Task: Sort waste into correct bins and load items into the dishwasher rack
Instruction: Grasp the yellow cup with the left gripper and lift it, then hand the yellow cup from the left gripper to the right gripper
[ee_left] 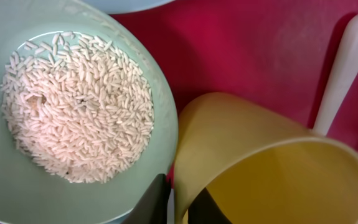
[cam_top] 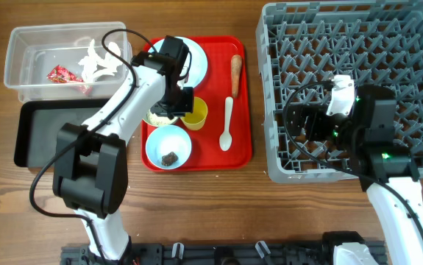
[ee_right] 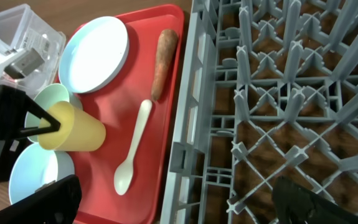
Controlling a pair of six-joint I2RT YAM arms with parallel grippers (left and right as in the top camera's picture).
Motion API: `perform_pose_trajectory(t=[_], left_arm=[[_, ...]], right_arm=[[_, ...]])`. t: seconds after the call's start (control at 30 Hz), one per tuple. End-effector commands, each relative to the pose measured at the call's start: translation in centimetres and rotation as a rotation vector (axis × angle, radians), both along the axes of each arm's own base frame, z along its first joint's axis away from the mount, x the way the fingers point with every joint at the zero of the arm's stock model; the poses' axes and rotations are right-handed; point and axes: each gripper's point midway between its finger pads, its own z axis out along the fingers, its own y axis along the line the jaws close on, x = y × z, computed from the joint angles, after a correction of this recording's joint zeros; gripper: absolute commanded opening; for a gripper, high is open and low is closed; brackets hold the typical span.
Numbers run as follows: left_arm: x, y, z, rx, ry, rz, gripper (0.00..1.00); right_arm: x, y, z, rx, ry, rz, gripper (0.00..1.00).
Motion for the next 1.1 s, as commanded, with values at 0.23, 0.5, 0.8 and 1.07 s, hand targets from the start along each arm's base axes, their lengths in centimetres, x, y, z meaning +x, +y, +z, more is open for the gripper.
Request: perform_pose_trajectory(t=[0.23, 0.5, 0.8, 1.07], left_arm=[[1.6, -5.1, 5.5, -0.455, 0.017, -0.012, 0.04], [2.3, -4.0, 15.8, -1.168, 0.072, -0.007, 0.04], [0.9, -4.7, 20.4, -1.439, 0.16, -0.048, 0.04], [-1.7, -9.0, 20.2, -1.418, 0.242, -0.143, 0.04]], right_arm=[[1.8, 4.6, 6.0, 0.304, -0.156, 0.15, 1.0], [1.8, 7.5, 7.1, 0.389, -0.236, 0.406, 1.0], [1.4, 12.6, 7.9, 0.567, -0.348, 0.803, 1.0], [0.7, 15.2, 9.8, 0.59, -0.47, 0.943, 1.0]])
